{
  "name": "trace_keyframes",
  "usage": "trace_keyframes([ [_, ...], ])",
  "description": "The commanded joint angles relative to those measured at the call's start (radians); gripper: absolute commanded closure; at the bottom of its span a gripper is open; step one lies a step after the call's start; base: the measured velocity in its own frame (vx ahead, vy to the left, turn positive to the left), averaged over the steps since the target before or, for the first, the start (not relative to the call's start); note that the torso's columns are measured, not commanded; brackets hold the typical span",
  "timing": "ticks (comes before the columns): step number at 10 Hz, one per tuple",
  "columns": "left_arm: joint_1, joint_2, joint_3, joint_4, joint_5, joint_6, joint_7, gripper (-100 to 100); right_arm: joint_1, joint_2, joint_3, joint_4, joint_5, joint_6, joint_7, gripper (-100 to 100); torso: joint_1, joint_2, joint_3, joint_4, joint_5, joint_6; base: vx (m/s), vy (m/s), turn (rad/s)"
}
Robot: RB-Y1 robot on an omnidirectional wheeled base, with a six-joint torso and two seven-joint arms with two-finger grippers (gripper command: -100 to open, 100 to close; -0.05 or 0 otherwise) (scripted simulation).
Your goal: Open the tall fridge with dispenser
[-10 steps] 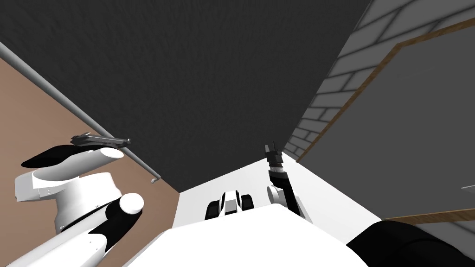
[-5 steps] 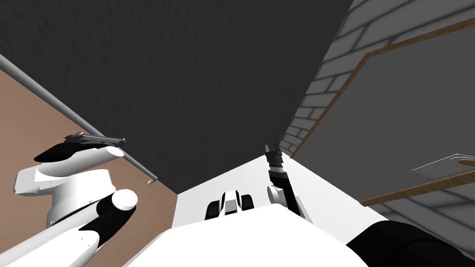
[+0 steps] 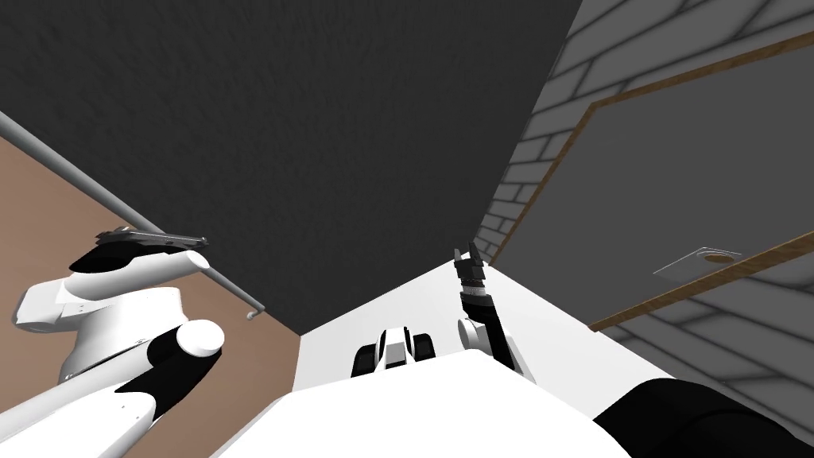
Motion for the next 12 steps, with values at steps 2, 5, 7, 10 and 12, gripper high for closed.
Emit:
trace_keyframes([
  [2, -0.019, 0.035, -0.009, 0.095, -0.07, -0.04, 0.074, -100, 0.0, 0.0, 0.0, 0.0, 0.0, 0.0, 0.0, 0, 0.0, 0.002, 0.001, 0.001, -0.001, 0.002, -0.05, 0.007, -0.07],
  [5, -0.039, 0.072, -0.021, 0.168, -0.132, -0.08, 0.139, -100, 0.0, 0.0, 0.0, 0.0, 0.0, 0.0, 0.0, 0, -0.002, 0.002, 0.0, 0.002, -0.005, 0.004, -0.056, 0.004, -0.082],
  [7, -0.06, 0.109, -0.033, 0.207, -0.181, -0.121, 0.189, -100, 0.0, 0.0, 0.0, 0.0, 0.0, 0.0, 0.0, 0, 0.001, 0.0, 0.0, 0.0, 0.0, 0.001, -0.026, -0.001, -0.063],
  [10, -0.063, 0.108, -0.031, 0.24, -0.193, -0.12, 0.199, -100, 0.0, 0.0, 0.0, 0.0, 0.0, 0.0, 0.0, 0, 0.0, 0.0, -0.001, 0.0, -0.001, 0.003, -0.041, 0.004, -0.044],
  [12, -0.039, 0.072, -0.021, 0.172, -0.132, -0.08, 0.139, 100, 0.0, 0.0, 0.0, 0.0, 0.0, 0.0, 0.0, 0, 0.002, -0.002, 0.0, -0.002, 0.004, -0.001, 0.084, 0.005, 0.135],
])
